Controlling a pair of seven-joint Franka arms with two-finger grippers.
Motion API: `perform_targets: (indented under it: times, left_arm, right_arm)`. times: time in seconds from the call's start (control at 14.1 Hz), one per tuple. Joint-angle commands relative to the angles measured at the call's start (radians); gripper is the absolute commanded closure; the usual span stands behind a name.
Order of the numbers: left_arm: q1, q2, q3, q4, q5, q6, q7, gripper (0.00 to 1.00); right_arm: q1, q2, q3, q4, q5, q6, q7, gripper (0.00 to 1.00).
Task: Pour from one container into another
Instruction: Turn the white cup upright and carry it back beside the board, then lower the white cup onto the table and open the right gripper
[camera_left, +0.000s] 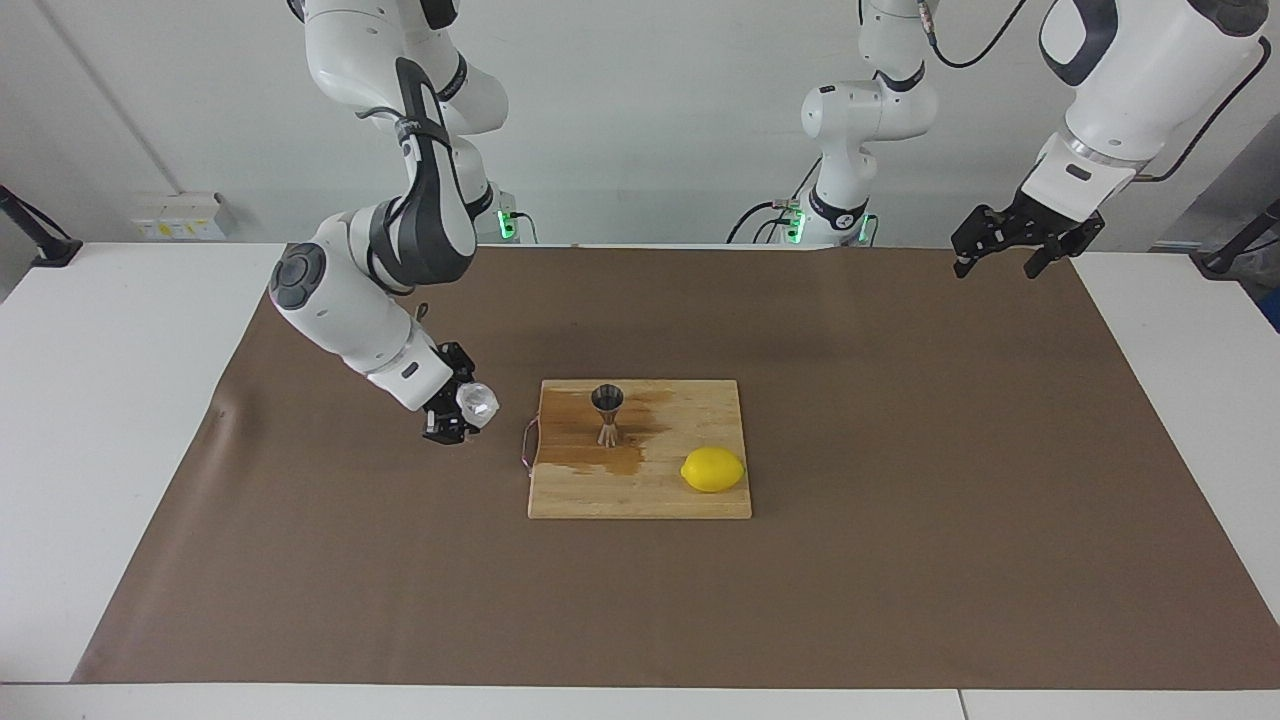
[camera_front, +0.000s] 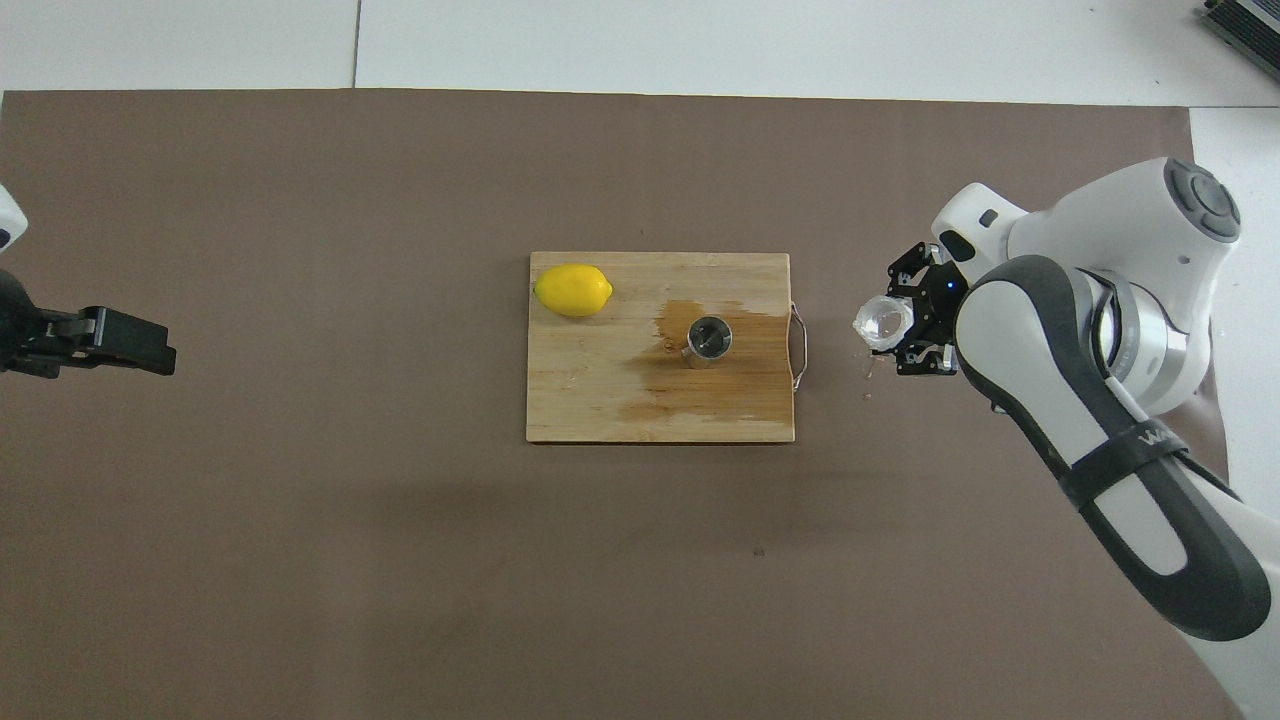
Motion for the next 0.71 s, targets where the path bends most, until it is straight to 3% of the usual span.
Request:
perform_targets:
  times: [0.0,0.28,0.36,0.43,0.5,0.64]
  left_arm:
    - [0.009,-0.009,-0.001,-0.003,-0.013,-0.01,0.016,0.0]
    - [0.009,-0.009,-0.001,-0.003,-0.013,-0.01,0.016,0.0]
    - [0.009,-0.009,-0.001,-0.003,-0.013,-0.01,0.016,0.0]
    - [0.009,-0.009,-0.001,-0.003,-0.013,-0.01,0.016,0.0]
    - [0.009,-0.009,-0.001,-0.003,-0.013,-0.01,0.016,0.0]
    - [0.009,-0.009,-0.001,-0.003,-0.013,-0.01,0.016,0.0]
  right_arm:
    - [-0.075,-0.024,0.01,-0.062,0.077,0.011,-0.158,0.62]
    - [-0.141,0.01,0.01,-0.085,0.132,0.0,-0.276,0.59]
    - [-0.15,0.015,0.01,-0.087,0.134,0.002,-0.276,0.44]
    - [-0.15,0.021,0.01,-0.087,0.137,0.0,-0.275,0.34]
    - [-0.149,0.021,0.01,-0.085,0.147,0.0,-0.272,0.01]
    - [-0.136,0.016,0.009,-0.07,0.149,-0.02,-0.248,0.0]
